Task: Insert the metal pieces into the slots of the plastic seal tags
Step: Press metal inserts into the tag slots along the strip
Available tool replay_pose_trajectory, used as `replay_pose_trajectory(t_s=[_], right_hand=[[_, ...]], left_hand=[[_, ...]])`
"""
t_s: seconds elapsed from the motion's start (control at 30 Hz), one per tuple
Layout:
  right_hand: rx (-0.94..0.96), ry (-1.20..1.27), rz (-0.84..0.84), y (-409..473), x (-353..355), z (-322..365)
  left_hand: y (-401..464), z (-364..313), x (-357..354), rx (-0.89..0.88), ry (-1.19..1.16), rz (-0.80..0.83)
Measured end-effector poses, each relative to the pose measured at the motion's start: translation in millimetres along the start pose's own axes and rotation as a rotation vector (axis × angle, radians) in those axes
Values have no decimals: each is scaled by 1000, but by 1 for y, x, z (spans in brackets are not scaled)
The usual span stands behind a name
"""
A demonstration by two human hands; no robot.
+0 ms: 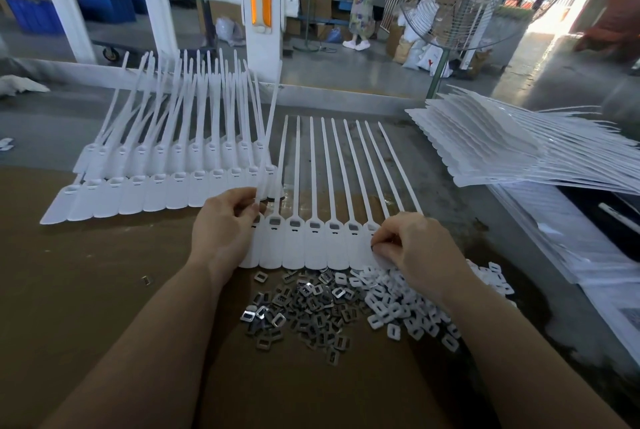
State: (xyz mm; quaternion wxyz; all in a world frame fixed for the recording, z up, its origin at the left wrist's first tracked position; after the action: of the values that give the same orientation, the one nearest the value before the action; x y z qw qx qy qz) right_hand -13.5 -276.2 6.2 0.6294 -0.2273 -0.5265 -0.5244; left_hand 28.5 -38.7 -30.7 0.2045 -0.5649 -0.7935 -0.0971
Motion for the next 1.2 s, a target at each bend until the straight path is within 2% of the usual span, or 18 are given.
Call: replay_pose_trajectory(t_s=[0.23, 0.73, 0.9, 1.03, 1.2], right_hand=[[135, 49, 40, -1, -14, 29], [150, -100, 97, -5, -23, 43], [145, 22, -17, -5, -12, 35], [22, 162, -173, -4, 5, 15], [-113, 332, -223, -2, 10, -8]], left_hand=[[-1, -2, 1, -22, 5, 7], [0, 0, 1, -27, -5, -3], [1, -1, 0, -21, 3, -6], [0, 0, 1, -17, 3, -3], [0, 1, 0, 2, -8, -1]])
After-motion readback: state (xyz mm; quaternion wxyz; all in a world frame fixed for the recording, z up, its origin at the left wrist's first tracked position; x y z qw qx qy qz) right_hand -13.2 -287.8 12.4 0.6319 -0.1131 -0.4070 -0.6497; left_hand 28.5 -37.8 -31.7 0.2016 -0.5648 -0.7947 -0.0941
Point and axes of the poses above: each hand's wrist, its own y-axis towards the middle knuckle, its own x-axis out of the back of the hand, z = x × y, the point moved 8 cm from there along y, towards the middle knuckle, and after that the axes turned 14 degrees about x, right-handed, at the moved point
